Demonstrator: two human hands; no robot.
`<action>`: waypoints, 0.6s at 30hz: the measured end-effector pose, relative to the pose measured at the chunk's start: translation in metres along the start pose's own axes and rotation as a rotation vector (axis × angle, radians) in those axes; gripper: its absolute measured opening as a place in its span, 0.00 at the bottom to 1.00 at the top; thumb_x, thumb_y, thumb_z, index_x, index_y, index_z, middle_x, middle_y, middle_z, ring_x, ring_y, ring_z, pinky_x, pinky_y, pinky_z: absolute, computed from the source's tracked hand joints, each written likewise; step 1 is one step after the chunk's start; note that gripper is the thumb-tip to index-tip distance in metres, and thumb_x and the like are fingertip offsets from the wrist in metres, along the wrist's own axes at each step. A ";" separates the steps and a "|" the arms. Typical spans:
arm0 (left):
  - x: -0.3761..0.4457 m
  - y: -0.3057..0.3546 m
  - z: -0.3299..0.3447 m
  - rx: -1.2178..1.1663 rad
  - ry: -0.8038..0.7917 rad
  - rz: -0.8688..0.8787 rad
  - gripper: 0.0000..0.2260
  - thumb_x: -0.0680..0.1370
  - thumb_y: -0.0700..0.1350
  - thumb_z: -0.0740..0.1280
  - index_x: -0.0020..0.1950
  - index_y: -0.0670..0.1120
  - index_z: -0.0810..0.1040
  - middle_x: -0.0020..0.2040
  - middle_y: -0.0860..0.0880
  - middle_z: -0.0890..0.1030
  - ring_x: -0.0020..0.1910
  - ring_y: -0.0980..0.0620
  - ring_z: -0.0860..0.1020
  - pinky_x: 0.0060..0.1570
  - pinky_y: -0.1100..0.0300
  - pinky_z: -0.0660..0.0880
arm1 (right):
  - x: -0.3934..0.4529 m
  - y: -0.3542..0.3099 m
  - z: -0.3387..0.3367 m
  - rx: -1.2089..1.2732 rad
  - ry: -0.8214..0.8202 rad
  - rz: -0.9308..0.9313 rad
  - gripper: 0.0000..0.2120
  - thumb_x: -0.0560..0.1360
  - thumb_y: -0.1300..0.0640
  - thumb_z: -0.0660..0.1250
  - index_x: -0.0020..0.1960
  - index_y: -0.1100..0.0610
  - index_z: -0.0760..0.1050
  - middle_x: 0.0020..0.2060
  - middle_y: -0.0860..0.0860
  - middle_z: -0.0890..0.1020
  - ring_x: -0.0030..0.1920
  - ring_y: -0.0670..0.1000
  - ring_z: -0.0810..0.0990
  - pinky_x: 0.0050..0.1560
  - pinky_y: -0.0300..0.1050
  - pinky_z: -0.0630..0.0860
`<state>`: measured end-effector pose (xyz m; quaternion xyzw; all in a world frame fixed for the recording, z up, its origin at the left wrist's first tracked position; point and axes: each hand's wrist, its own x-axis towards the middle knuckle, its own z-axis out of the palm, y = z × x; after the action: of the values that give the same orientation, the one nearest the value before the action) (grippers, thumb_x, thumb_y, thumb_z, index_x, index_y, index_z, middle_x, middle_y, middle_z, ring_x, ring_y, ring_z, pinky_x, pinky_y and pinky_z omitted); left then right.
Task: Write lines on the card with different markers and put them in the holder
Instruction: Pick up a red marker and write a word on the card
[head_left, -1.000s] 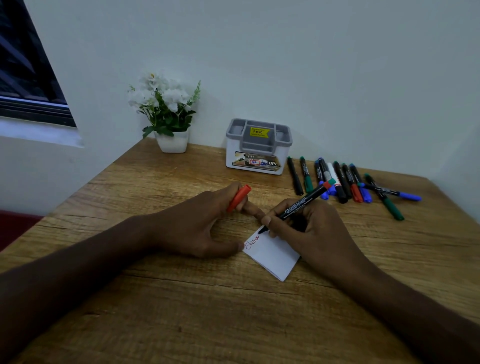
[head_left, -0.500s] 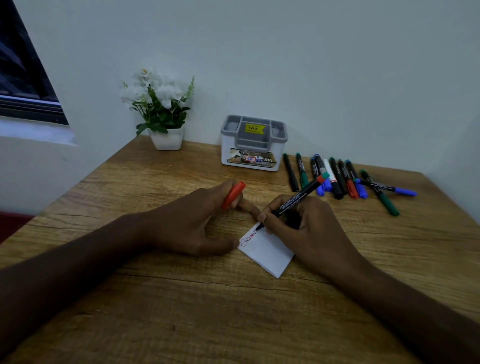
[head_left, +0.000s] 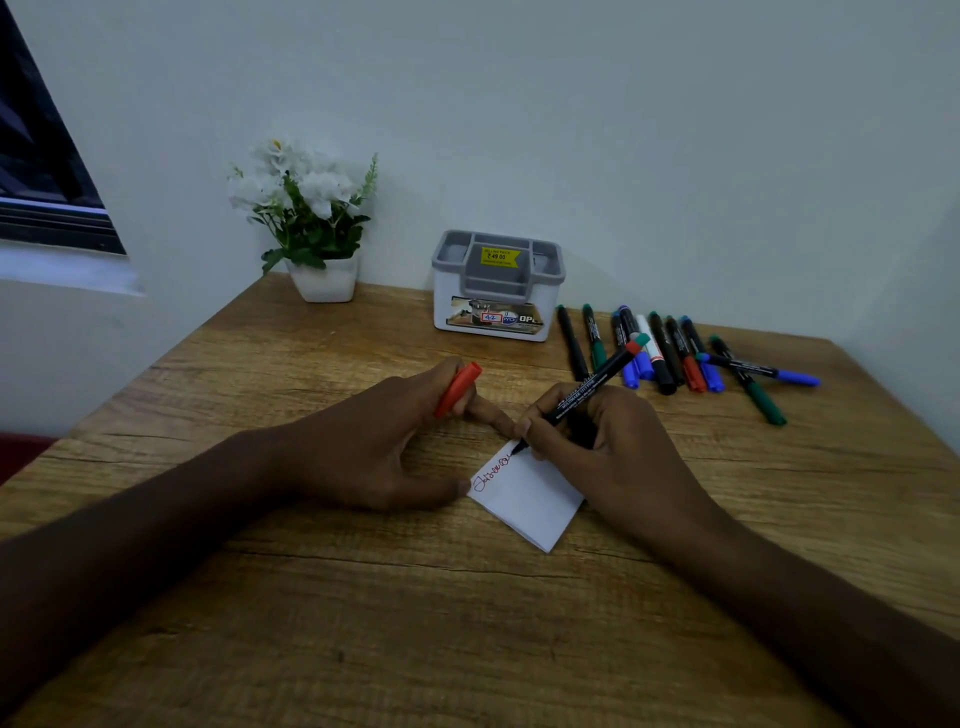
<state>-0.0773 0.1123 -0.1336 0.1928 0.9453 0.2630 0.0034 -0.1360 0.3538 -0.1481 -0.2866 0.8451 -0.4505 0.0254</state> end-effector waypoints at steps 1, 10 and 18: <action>0.000 0.000 0.000 0.001 0.001 -0.002 0.31 0.75 0.56 0.76 0.70 0.49 0.65 0.57 0.59 0.75 0.56 0.60 0.74 0.50 0.61 0.75 | 0.000 0.000 0.000 0.001 0.000 -0.001 0.06 0.79 0.48 0.71 0.46 0.48 0.84 0.39 0.45 0.86 0.40 0.42 0.83 0.35 0.32 0.74; 0.000 0.007 -0.002 -0.003 -0.013 -0.033 0.32 0.75 0.55 0.76 0.72 0.49 0.63 0.57 0.63 0.73 0.58 0.66 0.71 0.50 0.70 0.73 | 0.001 0.001 0.000 -0.007 0.018 0.035 0.05 0.81 0.51 0.71 0.47 0.48 0.84 0.40 0.45 0.86 0.43 0.42 0.83 0.35 0.34 0.75; 0.000 0.010 -0.003 0.012 -0.022 -0.056 0.35 0.75 0.54 0.75 0.74 0.46 0.62 0.57 0.65 0.71 0.58 0.72 0.68 0.51 0.76 0.70 | 0.000 0.002 0.000 -0.057 0.000 0.009 0.07 0.82 0.51 0.69 0.47 0.48 0.83 0.42 0.46 0.86 0.43 0.45 0.83 0.35 0.37 0.75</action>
<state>-0.0744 0.1187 -0.1266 0.1690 0.9518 0.2551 0.0199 -0.1368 0.3544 -0.1495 -0.2836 0.8589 -0.4261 0.0194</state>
